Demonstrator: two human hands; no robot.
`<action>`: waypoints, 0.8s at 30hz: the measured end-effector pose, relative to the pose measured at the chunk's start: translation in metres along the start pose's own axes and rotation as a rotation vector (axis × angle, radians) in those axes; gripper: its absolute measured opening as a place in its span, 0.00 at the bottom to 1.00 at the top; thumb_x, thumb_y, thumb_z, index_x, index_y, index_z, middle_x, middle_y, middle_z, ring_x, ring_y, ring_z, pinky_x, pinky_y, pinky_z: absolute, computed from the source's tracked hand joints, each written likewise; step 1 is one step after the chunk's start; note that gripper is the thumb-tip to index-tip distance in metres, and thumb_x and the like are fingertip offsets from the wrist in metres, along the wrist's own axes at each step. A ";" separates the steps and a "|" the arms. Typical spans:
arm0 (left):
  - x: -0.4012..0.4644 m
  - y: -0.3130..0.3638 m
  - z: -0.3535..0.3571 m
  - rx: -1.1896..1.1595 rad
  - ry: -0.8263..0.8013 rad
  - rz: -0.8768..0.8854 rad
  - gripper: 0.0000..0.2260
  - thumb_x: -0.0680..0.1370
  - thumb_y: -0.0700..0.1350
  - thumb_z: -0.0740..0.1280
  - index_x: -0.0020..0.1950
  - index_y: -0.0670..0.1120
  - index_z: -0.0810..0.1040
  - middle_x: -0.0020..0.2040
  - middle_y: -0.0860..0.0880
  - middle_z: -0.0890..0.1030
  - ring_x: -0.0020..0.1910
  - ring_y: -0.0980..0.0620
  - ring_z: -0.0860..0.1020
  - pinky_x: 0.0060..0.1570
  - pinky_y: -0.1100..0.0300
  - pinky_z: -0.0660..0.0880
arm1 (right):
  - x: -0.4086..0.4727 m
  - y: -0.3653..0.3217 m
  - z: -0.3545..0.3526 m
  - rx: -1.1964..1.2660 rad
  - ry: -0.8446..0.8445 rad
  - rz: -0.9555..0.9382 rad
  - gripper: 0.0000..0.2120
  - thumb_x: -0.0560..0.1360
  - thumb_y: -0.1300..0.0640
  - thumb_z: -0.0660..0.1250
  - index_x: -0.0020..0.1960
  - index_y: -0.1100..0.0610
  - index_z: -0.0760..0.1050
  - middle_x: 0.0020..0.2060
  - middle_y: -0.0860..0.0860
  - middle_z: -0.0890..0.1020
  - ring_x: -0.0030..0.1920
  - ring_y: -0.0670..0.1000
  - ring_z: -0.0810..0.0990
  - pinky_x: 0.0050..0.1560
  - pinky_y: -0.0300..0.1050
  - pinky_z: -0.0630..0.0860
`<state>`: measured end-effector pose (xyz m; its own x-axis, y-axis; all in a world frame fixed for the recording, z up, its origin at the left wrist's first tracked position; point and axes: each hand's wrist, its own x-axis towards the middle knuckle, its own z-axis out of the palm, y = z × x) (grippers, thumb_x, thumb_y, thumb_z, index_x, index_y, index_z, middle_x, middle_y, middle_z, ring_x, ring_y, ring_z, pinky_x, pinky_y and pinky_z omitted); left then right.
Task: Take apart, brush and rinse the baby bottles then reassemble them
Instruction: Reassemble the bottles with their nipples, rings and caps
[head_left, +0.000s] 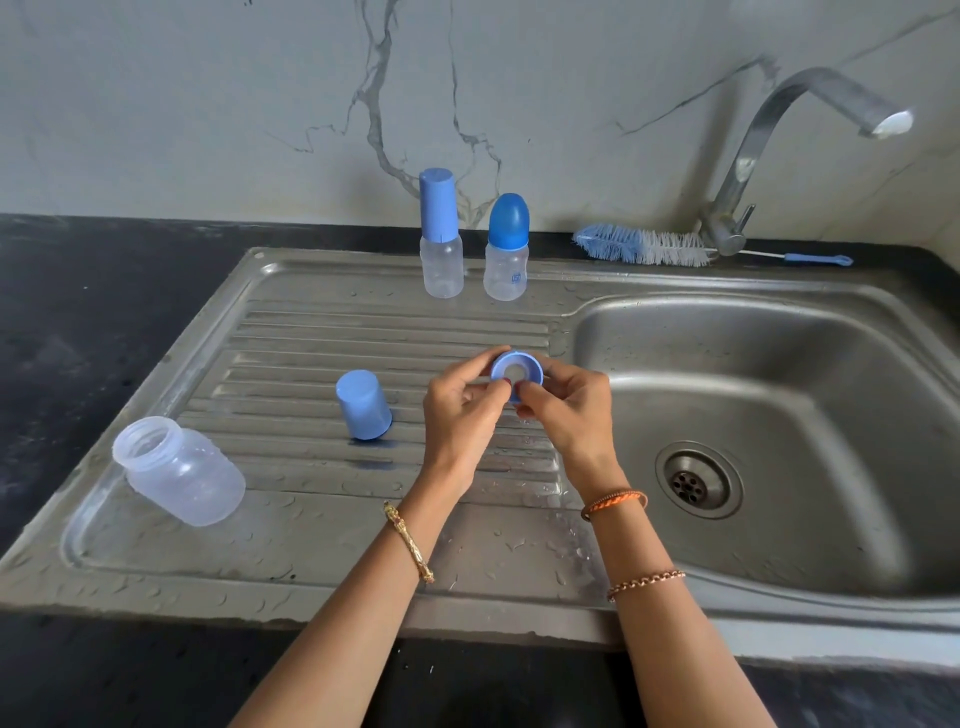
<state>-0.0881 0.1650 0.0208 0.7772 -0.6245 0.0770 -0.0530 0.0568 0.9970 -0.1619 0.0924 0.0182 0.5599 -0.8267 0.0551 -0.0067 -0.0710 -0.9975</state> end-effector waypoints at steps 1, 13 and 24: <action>0.000 -0.001 0.001 0.012 0.014 0.019 0.19 0.73 0.32 0.65 0.46 0.58 0.80 0.45 0.50 0.84 0.42 0.54 0.83 0.46 0.59 0.79 | 0.000 0.001 0.001 0.002 0.002 0.001 0.15 0.70 0.71 0.65 0.49 0.56 0.81 0.36 0.55 0.84 0.38 0.55 0.82 0.39 0.43 0.80; 0.008 -0.006 0.001 0.160 0.070 0.160 0.11 0.75 0.36 0.64 0.52 0.46 0.82 0.47 0.46 0.80 0.42 0.60 0.78 0.48 0.63 0.77 | 0.000 0.004 0.009 -0.056 0.078 -0.035 0.09 0.70 0.51 0.64 0.43 0.45 0.83 0.34 0.52 0.85 0.42 0.60 0.82 0.48 0.58 0.78; 0.002 -0.003 0.004 0.212 0.124 0.263 0.13 0.73 0.29 0.64 0.49 0.43 0.83 0.42 0.56 0.77 0.41 0.66 0.76 0.45 0.70 0.74 | 0.001 0.008 0.009 -0.014 0.116 -0.040 0.08 0.70 0.60 0.66 0.42 0.52 0.82 0.38 0.52 0.85 0.41 0.53 0.84 0.48 0.51 0.79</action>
<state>-0.0889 0.1603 0.0180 0.7893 -0.5100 0.3418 -0.3796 0.0321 0.9246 -0.1535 0.0959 0.0094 0.4607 -0.8819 0.1002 0.0020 -0.1119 -0.9937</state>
